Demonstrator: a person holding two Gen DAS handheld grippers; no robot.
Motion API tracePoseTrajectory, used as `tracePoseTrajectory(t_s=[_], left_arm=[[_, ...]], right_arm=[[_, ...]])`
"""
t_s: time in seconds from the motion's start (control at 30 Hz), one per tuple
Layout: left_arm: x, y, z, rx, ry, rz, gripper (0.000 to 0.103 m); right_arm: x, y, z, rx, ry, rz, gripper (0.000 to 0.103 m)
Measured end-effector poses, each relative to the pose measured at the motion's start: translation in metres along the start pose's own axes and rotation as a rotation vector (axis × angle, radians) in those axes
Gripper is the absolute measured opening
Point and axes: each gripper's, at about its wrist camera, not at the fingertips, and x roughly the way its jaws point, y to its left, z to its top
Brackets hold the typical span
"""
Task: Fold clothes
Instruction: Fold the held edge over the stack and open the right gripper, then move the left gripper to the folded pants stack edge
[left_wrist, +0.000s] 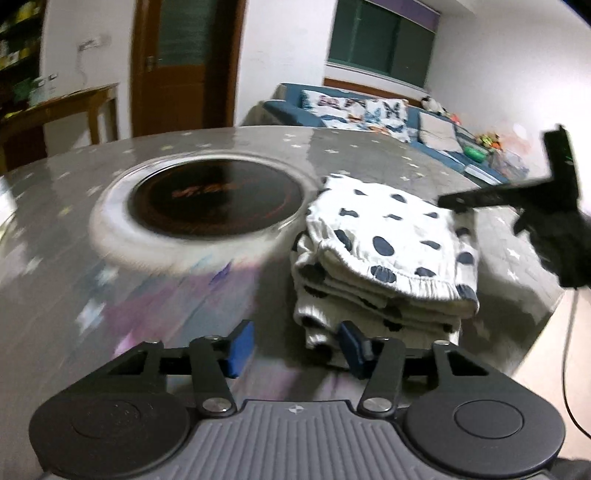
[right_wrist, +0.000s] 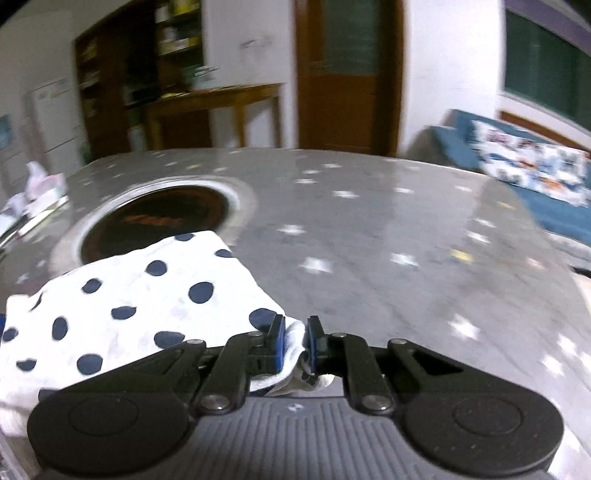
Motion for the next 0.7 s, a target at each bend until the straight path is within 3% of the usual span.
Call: tracePoseTrajectory(t_s=[0.17,0.27,0.33,0.47,0.57,0.7], left_arm=[[0.043,-0.01,0.039,0.051,0.003,-0.065,0.037],[0.067,-0.018,0.059,0.066,0.001,-0.12,0.036],[0.077,-0.023,0.065,0.085,0.002,-0.126,0.036],[0.073,-0.017,0.069,0.073,-0.009,-0.113,0.039],[0.065,-0.009,0.07,0.046,-0.021,-0.09,0.038],[0.054,0.001,0.072,-0.004,-0.038,-0.083,0.038]], right_arm=[[-0.03,-0.03,-0.026,0.12,-0.016,-0.13,0.011],[-0.044,-0.04,-0.041,0.181,-0.016,-0.168,0.014],[-0.05,-0.042,-0.049,0.195,-0.009,-0.179,0.02],[-0.065,-0.038,-0.055,0.144,-0.038,-0.217,0.022],[-0.068,-0.028,-0.046,0.094,-0.068,-0.201,0.022],[-0.063,-0.002,-0.035,0.031,-0.081,-0.066,0.022]])
